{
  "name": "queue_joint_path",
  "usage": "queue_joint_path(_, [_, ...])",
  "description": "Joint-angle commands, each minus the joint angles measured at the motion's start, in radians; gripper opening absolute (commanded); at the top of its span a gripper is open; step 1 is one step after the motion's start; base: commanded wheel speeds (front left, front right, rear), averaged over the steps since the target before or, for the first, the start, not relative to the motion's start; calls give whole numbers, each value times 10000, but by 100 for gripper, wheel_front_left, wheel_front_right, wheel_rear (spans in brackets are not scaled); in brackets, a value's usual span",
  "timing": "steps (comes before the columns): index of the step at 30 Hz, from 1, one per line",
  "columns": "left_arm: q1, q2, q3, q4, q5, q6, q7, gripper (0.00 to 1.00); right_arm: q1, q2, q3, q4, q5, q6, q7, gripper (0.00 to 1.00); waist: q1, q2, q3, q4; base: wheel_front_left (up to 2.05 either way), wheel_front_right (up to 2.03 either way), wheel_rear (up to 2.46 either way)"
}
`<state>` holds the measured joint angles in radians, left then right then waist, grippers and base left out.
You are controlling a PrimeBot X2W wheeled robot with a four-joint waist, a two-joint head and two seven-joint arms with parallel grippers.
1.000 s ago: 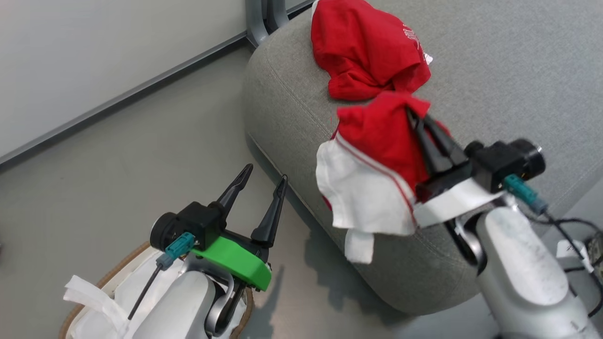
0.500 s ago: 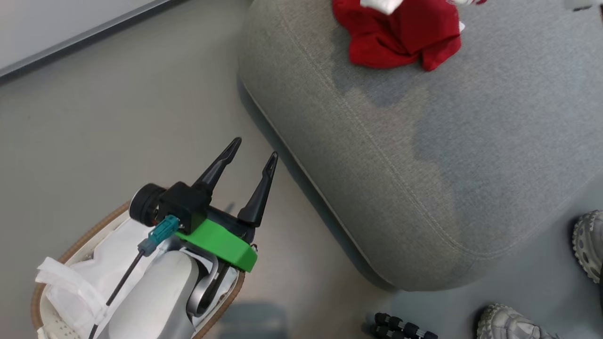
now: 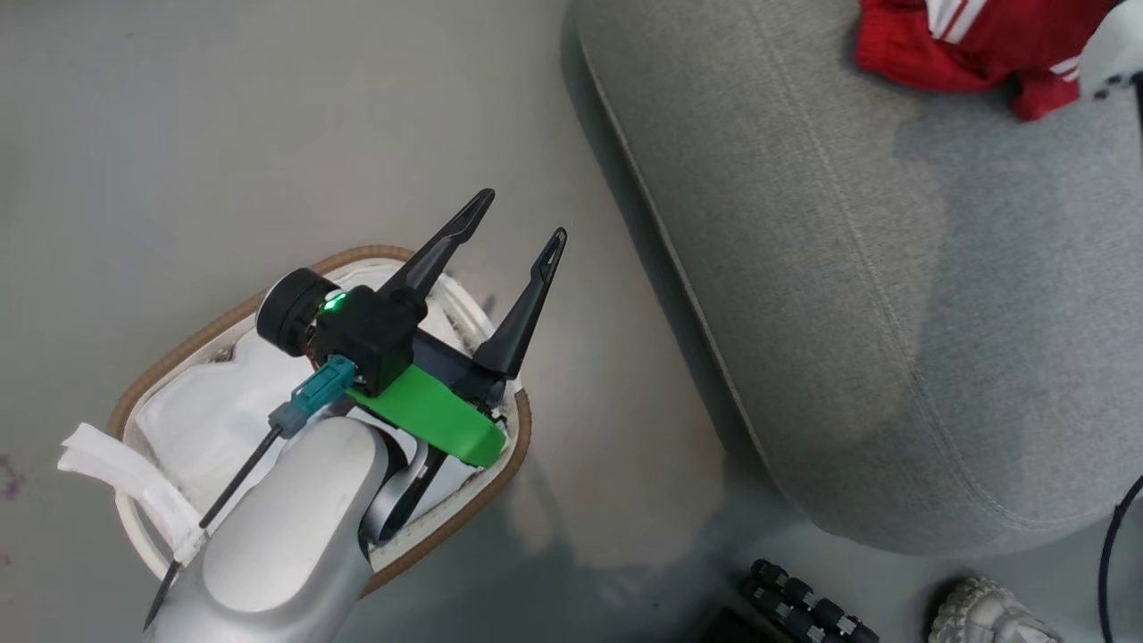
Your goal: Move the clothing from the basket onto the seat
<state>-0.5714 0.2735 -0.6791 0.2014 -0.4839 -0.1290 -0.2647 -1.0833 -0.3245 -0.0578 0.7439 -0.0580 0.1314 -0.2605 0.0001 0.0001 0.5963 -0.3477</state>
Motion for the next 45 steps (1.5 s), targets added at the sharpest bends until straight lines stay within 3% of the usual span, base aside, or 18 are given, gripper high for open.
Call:
queue_joint_path(1, [-220, 65, 60, 58, -55, -18, 7, 100, 286, 116, -192, 148, -152, -14, -49, 0, -1, -1, 629, 672, 0, 0, 0])
queue_joint_path(3, [-202, -1, 74, 86, -51, -18, 7, 100, 762, 348, -557, 259, -307, -14, -51, 0, -1, -1, 600, 703, 0, 0, 0])
queue_joint_path(5, [-117, -29, 107, 114, -68, -18, 7, 100, 1242, 620, -934, 139, -402, -14, -53, 35, -1, -1, 493, 688, 0, 0, 0])
queue_joint_path(6, [-53, -37, 113, 130, -53, -18, 7, 100, 1492, 759, -1141, -30, -411, -14, -54, 95, -1, -1, 411, 665, 0, 0, 0])
queue_joint_path(7, [21, -63, 114, 154, -55, -18, 7, 100, 1768, 894, -1418, -250, -313, -14, -55, 100, -1, -1, 303, 636, 0, 0, 0])
queue_joint_path(11, [272, -230, 162, 239, -96, -18, 7, 100, 2993, 1380, -2091, -1142, -103, -14, -55, 100, -1, -1, -228, 499, 0, 0, 0])
queue_joint_path(17, [652, -569, 282, 380, -79, -18, 7, 100, 4597, 1542, -2307, -2293, 22, -14, -58, 100, -1, -1, -1210, 423, 0, 0, 0])
queue_joint_path(29, [1771, -955, 863, 523, 433, -18, 7, 100, 6270, 1768, -1025, -3848, 645, -14, -59, 100, -1, -1, -3031, 873, 0, 0, 0])
queue_joint_path(38, [2683, -1427, 2476, 756, 1087, -18, 7, 100, 6768, 2166, -234, -3789, 918, -15, -58, 100, -1, -1, -3978, 1707, 0, 0, 0])
queue_joint_path(45, [3410, -1820, 4297, 837, 1966, -11, 8, 100, 7263, 2514, -9, -3825, 1066, -15, -59, 100, -1, -1, -4474, 2632, 0, 0, 0])
